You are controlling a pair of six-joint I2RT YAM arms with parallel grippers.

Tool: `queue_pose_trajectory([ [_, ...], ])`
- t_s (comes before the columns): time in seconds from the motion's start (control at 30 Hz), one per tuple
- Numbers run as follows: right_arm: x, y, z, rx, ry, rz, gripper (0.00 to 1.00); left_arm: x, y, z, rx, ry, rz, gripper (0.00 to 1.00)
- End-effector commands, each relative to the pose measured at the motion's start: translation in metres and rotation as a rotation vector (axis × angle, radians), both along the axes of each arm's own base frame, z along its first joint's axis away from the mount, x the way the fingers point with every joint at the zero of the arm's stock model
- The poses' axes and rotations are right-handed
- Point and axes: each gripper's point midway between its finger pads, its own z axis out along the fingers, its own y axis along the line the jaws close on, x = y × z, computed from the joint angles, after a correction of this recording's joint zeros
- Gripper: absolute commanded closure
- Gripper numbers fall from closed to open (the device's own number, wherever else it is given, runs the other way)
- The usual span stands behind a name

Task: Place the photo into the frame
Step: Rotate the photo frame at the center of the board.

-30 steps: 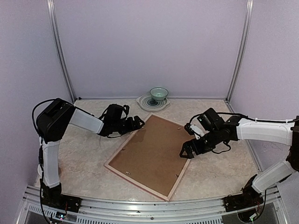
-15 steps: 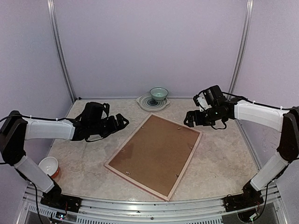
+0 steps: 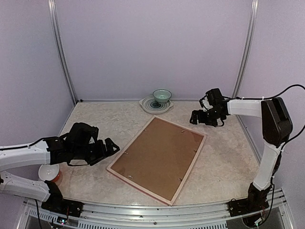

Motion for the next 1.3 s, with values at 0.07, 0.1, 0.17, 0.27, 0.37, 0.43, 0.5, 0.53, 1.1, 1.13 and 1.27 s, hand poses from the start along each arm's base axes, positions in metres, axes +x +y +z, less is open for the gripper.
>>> queue_pose_trajectory([
  [0.07,0.018,0.007,-0.001,0.045,-0.016,0.012,0.01,-0.038,0.018,-0.013,0.041,0.103,0.03,0.01],
  [0.1,0.019,0.007,-0.002,0.046,-0.013,0.015,0.01,-0.042,0.018,-0.017,0.041,0.117,0.027,0.01],
  [0.17,0.021,0.009,-0.003,0.049,-0.012,0.022,0.01,-0.049,0.016,-0.025,0.04,0.139,0.014,0.01],
  [0.27,0.024,0.01,-0.004,0.047,-0.016,0.022,0.01,-0.054,0.01,-0.039,0.043,0.165,-0.006,0.01],
  [0.37,0.025,0.01,-0.008,0.043,-0.012,0.025,0.01,-0.056,0.003,-0.051,0.044,0.182,-0.029,0.01],
  [0.43,0.025,0.01,-0.011,0.043,-0.006,0.032,0.01,-0.054,-0.002,-0.055,0.038,0.18,-0.034,0.01],
  [0.5,0.023,0.012,-0.016,0.044,0.005,0.042,0.01,-0.052,-0.007,-0.058,0.028,0.181,-0.045,0.01],
  [0.53,0.023,0.012,-0.018,0.046,0.01,0.046,0.01,-0.051,-0.01,-0.06,0.024,0.18,-0.049,0.01],
  [1.1,-0.002,0.022,-0.052,0.113,0.11,0.096,0.01,-0.028,-0.04,-0.064,0.03,0.14,-0.09,0.01],
  [1.13,-0.005,0.023,-0.055,0.117,0.12,0.098,0.01,-0.027,-0.041,-0.065,0.033,0.14,-0.092,0.01],
  [1.27,-0.017,0.025,-0.059,0.149,0.145,0.105,0.01,-0.025,-0.04,-0.065,0.047,0.133,-0.09,0.01],
])
